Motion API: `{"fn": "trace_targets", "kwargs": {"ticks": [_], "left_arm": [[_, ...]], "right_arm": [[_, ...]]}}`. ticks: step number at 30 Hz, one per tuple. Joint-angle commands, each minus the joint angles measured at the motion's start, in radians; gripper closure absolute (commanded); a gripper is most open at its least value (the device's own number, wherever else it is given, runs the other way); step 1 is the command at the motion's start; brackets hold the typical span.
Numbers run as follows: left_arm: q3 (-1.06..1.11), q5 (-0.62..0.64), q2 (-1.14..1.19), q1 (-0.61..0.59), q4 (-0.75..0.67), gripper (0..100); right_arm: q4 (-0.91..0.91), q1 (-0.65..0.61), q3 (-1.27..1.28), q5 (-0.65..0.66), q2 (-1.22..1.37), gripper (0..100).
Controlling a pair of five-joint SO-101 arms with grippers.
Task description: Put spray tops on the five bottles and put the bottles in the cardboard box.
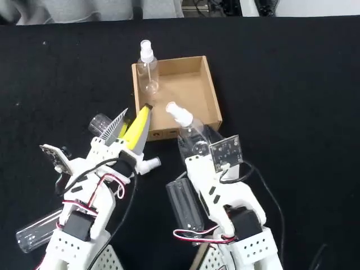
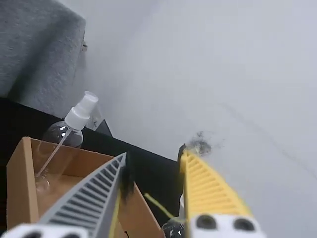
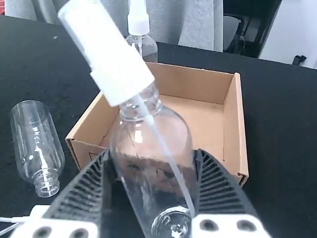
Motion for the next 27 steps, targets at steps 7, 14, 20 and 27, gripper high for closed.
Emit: {"fn": "trace_targets", "kwargs": {"ticks": [7,14,20,27], "left_arm": [[0.031,-0.1,0.0,0.127,0.051,85],[0.031,-0.1,0.0,0.131,0.052,85],[0.015,-0.095,-0.006,0.119,0.054,85],[-0.016,-0.089,-0.008,0.022,0.051,85]], "right_arm": [[-0.023,-0.04,-0.007,0.0,-0.105,90.3],[-0.023,-0.052,-0.004,0.098,-0.105,90.3],[-0.012,-0.058,-0.005,0.124,-0.105,90.3],[-0.012,-0.057,-0.008,0.074,-0.105,90.3]]}}
